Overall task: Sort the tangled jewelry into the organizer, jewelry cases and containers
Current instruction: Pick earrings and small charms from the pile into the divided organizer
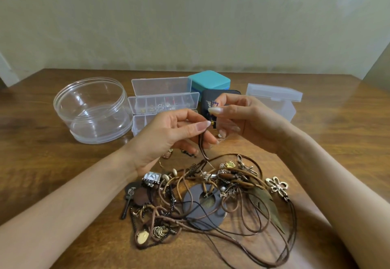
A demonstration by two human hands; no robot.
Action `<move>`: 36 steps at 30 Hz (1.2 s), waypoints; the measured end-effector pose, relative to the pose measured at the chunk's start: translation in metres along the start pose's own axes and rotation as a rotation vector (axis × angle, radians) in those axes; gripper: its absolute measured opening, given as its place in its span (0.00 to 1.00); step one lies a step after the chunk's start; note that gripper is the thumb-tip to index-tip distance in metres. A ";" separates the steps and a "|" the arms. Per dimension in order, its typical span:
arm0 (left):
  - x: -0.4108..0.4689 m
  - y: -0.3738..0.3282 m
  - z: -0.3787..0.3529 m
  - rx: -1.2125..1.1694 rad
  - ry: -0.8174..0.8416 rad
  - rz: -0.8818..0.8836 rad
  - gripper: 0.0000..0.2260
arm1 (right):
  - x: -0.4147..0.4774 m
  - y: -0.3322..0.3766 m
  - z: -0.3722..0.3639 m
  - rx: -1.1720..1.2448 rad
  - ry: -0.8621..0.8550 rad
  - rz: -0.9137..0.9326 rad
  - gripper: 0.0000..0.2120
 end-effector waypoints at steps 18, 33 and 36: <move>-0.003 -0.006 -0.013 0.245 0.214 -0.070 0.01 | -0.002 -0.004 0.021 -0.056 -0.126 -0.016 0.07; 0.002 -0.004 0.006 0.159 0.027 -0.036 0.05 | -0.014 0.020 0.001 -0.090 0.201 0.049 0.08; 0.002 -0.002 0.005 0.203 0.037 -0.036 0.04 | -0.012 0.029 0.001 0.045 0.171 0.164 0.06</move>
Point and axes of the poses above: each hand's wrist, its own x-axis towards the middle knuckle, its own z-axis out of the back of the hand, y = z × x, the point moved 9 cm from there along x, towards the middle knuckle, and after that the axes turned 3 degrees about -x, right-handed, at the moved point
